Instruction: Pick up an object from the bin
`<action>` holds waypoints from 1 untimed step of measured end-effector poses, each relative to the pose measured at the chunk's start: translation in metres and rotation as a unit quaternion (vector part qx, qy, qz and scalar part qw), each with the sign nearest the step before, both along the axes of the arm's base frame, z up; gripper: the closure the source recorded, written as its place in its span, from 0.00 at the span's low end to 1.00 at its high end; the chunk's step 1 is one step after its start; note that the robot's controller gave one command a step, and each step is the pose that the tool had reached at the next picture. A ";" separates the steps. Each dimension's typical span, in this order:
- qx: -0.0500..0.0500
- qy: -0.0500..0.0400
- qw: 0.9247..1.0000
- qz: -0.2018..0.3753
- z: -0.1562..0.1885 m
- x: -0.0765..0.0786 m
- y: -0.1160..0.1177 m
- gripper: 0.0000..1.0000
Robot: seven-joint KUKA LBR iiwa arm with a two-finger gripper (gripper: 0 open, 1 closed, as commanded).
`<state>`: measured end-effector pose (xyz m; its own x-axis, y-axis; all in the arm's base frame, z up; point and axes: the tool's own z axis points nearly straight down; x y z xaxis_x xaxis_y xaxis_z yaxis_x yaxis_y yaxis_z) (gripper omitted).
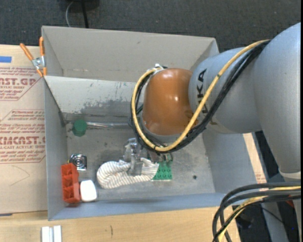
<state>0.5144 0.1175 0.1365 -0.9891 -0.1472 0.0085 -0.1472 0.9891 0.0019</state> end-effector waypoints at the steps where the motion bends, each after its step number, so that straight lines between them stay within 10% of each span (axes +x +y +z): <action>1: 0.001 -0.004 1.000 0.017 0.114 -0.006 0.006 1.00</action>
Offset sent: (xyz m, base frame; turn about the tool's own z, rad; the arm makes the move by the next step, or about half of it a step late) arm 0.0000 0.0000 0.0000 0.0000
